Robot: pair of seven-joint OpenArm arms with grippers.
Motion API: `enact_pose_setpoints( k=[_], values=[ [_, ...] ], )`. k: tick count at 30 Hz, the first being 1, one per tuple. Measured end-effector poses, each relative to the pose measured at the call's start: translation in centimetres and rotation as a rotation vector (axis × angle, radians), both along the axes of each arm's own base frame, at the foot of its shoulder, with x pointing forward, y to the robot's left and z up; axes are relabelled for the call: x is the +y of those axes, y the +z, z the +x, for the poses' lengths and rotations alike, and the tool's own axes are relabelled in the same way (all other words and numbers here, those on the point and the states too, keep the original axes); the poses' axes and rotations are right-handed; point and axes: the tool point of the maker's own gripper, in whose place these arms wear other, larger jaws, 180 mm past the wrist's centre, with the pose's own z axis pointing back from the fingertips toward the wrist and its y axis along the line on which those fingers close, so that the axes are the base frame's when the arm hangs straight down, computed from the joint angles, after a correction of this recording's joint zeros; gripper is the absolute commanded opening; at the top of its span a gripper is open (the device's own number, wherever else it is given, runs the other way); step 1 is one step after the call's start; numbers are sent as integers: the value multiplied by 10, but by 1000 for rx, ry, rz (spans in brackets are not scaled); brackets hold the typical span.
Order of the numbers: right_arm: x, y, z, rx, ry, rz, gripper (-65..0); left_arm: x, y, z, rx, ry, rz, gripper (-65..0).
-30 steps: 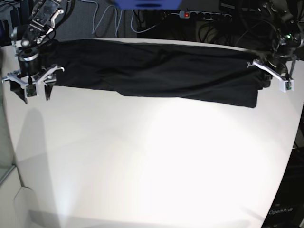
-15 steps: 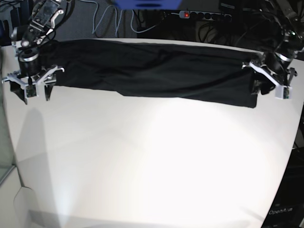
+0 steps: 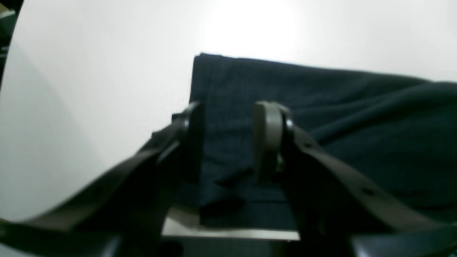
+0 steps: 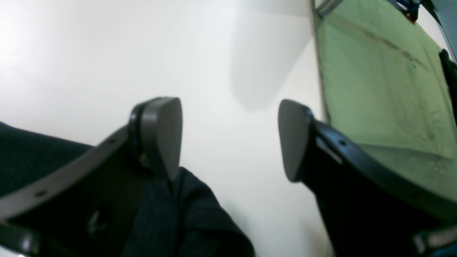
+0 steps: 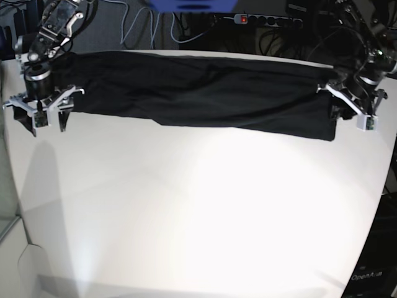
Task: Fold the T-shirt properly
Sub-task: 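Adjust the left gripper's pinch on the strip's end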
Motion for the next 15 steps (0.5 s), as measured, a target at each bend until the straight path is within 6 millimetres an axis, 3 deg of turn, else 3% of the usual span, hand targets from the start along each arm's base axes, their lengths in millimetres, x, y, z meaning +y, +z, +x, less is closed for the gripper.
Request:
enact_pose_setpoints(
  k=[4,7,12,15],
  values=[
    [0,0,0,-1,0,0,-255,8,-31,-24,127,15,22,-426],
    [0,0,0,-1,0,0,-255,9,-34,-29,135,16,29,-426],
    [0,0,0,-1,0,0,-255,14,-50,-63,239,15,65,-426],
    [0,0,0,-1,0,0,-255,13,-46,-72,259,-76,102,-428]
  ],
)
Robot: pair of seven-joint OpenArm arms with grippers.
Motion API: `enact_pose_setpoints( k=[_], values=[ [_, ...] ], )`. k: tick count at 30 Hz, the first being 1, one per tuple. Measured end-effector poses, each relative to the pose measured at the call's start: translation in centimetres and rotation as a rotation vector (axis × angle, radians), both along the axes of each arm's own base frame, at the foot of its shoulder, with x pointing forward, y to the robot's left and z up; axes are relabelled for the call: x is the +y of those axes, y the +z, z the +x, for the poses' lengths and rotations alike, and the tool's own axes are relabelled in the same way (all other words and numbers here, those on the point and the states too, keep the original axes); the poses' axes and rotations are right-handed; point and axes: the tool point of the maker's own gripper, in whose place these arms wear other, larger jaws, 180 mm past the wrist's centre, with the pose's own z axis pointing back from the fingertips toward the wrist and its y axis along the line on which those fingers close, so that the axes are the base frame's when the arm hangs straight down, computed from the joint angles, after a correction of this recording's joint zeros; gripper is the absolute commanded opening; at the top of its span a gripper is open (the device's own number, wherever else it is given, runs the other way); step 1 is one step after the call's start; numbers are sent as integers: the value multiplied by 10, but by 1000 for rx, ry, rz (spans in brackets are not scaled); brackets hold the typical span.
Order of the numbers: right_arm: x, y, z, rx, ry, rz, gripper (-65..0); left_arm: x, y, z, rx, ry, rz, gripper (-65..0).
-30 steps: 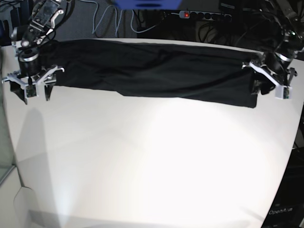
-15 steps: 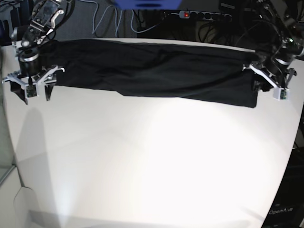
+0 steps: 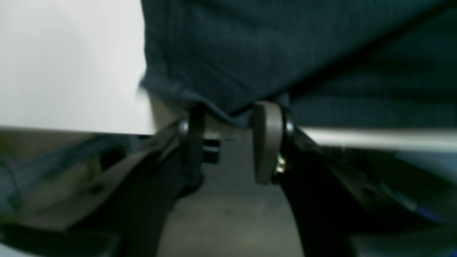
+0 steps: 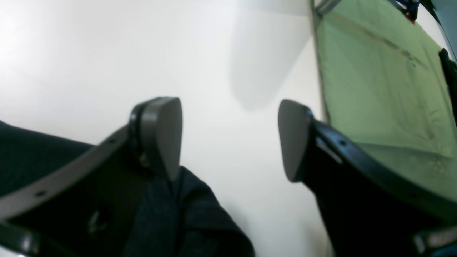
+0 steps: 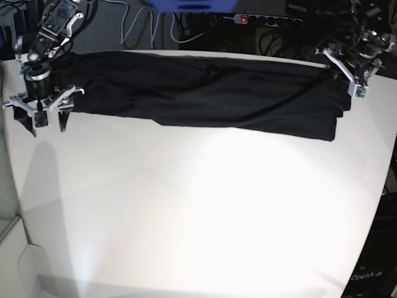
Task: Fold the T-shirt properly
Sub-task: 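Adjust the left gripper's pinch on the strip's end, then regrasp the strip's other end with the right gripper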
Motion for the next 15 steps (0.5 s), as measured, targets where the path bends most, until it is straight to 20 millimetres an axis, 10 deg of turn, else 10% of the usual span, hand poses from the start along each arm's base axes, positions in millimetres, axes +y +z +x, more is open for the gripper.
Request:
enact_pose_setpoints(
  k=[8,15],
  values=[
    [0,1,1,-3,0,0,-255,31,17,-5,-36,69,52,-428],
    [1,0,1,-4,-1,4,-255,22,29,32,-137,76,24,-428]
  ],
)
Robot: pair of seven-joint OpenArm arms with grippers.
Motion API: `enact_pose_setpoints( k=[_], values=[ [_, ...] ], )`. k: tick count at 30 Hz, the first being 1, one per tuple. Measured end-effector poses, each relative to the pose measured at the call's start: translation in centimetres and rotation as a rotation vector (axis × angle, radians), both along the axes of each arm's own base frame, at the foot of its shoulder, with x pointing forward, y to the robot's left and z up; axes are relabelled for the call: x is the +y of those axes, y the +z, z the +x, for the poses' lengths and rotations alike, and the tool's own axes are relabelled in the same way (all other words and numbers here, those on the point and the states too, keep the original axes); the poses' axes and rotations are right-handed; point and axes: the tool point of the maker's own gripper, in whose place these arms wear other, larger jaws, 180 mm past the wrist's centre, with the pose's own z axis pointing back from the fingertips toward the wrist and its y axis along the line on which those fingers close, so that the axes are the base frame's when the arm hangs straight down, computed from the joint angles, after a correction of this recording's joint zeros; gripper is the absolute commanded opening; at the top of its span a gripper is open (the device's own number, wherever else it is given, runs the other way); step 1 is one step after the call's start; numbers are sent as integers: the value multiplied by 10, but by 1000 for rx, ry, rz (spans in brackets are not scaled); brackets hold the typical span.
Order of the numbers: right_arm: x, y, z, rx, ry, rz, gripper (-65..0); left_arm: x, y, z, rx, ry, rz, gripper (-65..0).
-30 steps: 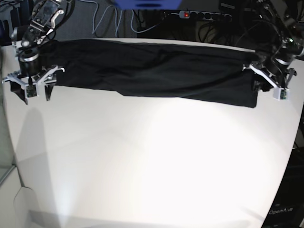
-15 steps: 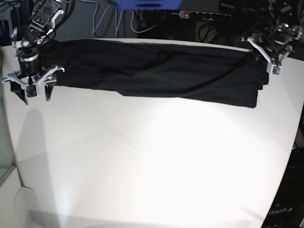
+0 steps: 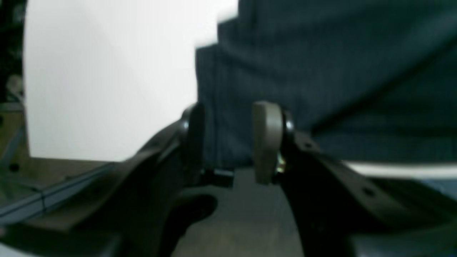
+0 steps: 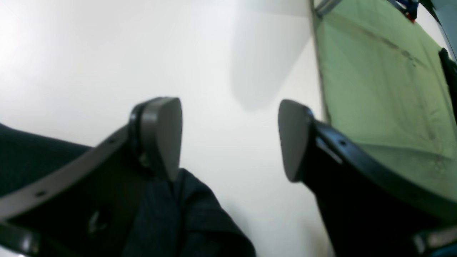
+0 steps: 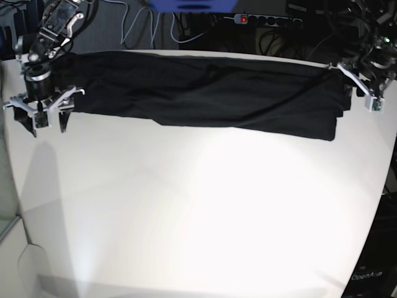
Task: Fold the T-shirt properly
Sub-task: 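Regrasp the strip's other end with the right gripper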
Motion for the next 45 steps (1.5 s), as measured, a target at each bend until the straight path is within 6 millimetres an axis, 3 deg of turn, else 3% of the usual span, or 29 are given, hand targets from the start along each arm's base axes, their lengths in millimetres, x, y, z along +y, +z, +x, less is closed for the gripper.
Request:
enact_pose_setpoints(
  k=[7,10,14,20,27,31,35,41,45],
  values=[
    [0,0,0,1,0,0,-254,-20,18,38,-108,-11,-33,-425],
    [-1,0,-1,2,-1,-1,-254,-37,3,40,-2,-55,-52,-425],
    [-2,-2,-3,8,-6,-2,-254,-42,-5,56,18,-58,-91,-425],
    [-3,-5,-7,24,-13,-1,-251,-26,-40,43,175,-21,-39,-425],
    [11,-23,-25,73,-28,49,-254,-26,-38,48,168,-21,-33,-425],
    [-4,-19,-29,59,-73,36,-265,-23,-37,48,169,-20,-22,-425],
    [-5,-21,-32,70,-77,36,-373,-23,-38,50,170,-19,-28,-425],
    [-4,-23,-37,78,-71,36,-650,-17,-35,55,174,-15,8,-425],
    [-4,-29,-46,106,-73,36,-650,-15,-34,57,174,-14,15,-425]
  ],
)
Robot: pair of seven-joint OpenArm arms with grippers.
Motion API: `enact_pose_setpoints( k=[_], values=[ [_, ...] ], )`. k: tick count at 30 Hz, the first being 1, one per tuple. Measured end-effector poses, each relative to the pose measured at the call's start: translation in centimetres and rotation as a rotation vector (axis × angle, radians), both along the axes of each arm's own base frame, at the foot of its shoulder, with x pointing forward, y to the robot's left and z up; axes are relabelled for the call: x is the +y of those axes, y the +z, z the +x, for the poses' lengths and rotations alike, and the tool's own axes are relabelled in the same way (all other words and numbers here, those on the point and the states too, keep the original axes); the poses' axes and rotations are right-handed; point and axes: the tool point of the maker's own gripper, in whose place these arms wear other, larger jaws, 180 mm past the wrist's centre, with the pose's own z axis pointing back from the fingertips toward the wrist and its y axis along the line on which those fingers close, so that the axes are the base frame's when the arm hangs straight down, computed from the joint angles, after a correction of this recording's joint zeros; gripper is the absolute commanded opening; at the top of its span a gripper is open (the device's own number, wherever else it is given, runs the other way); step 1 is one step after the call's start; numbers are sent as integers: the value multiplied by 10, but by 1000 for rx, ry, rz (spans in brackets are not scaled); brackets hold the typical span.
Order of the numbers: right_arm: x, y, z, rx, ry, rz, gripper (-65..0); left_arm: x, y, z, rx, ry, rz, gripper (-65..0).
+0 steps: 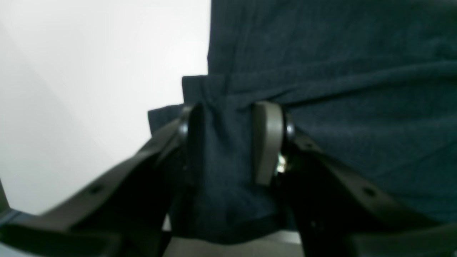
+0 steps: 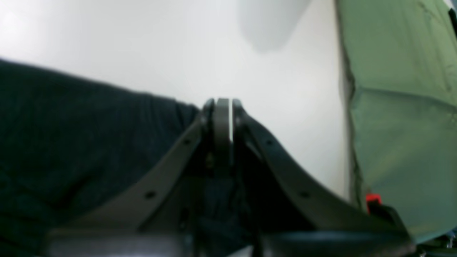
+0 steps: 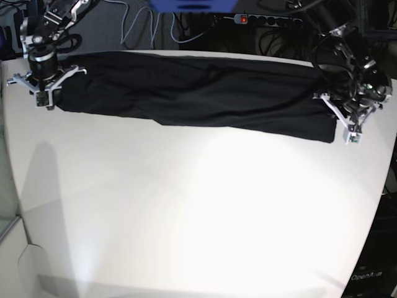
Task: Fold the T-shirt properly
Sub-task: 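Regrasp the strip's other end with the right gripper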
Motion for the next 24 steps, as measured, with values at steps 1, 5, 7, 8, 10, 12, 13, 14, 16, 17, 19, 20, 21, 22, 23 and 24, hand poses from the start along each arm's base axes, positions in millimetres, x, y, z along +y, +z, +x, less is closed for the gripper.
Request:
enact_pose_setpoints(
  k=[1,5,7,8,10,12,13,14,16,17,19,20,21,22,23,24],
  values=[
    [0,-2,-2,6,1,2,-650,0,0,0,-1,0,0,-425],
    [4,-22,-13,52,-5,41,-650,0,0,0,2,0,1,-425],
    [6,-34,-19,83,-12,65,-650,0,0,0,1,0,0,-425],
    [7,-38,-20,89,-12,75,-650,0,0,0,1,0,0,-425],
    [10,-47,-22,101,-15,100,-650,0,0,0,1,0,0,-425],
    [14,-53,-23,85,-17,132,-650,0,0,0,1,1,1,-425],
    [15,-56,-23,80,-20,149,-650,0,0,0,0,0,0,-425],
    [16,-58,-23,73,-21,159,-650,0,0,0,0,0,2,-425],
    [16,-60,-18,46,-28,183,-650,0,1,0,-1,0,3,-425],
    [17,-61,-16,41,-29,190,-650,2,2,0,-1,0,6,-425],
    [18,-61,-9,28,-31,201,-650,5,3,0,-1,-1,14,-425],
    [18,-62,-7,23,-32,206,-650,6,4,0,-1,0,18,-425],
    [19,-61,-4,19,-31,209,-650,7,4,0,0,0,20,-425],
    [20,-62,-2,14,-32,215,-650,8,4,0,-1,3,19,-425],
    [20,-62,1,4,-32,222,-650,8,4,0,-1,3,18,-425],
    [20,-62,5,-5,-31,228,-650,7,3,0,-1,3,18,-425]
  ],
)
